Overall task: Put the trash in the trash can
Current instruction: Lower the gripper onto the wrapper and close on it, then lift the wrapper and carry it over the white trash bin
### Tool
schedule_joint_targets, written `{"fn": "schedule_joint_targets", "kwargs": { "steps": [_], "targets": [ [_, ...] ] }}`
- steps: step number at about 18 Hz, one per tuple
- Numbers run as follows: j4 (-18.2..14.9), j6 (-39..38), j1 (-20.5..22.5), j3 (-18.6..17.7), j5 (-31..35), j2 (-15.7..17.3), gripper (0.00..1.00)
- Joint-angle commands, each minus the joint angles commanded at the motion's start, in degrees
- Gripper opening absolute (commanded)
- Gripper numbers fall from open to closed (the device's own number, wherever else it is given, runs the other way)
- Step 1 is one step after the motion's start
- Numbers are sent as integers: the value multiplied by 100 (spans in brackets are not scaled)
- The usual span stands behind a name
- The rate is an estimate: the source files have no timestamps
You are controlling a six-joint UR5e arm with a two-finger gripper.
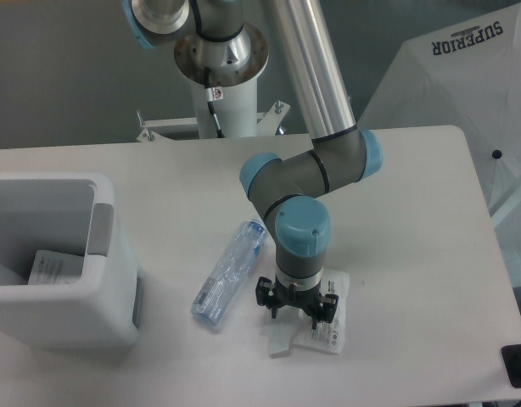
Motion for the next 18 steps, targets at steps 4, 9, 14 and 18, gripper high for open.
{"fn": "schedule_joint_targets", "kwargs": {
  "steps": [4,9,14,18],
  "targets": [
    [-9,-26,0,0,0,35,18],
    [-18,-53,0,0,0,88,0],
    [-9,-228,0,88,-79,210,0],
    [-9,-911,26,298,-613,597,0]
  ]
}}
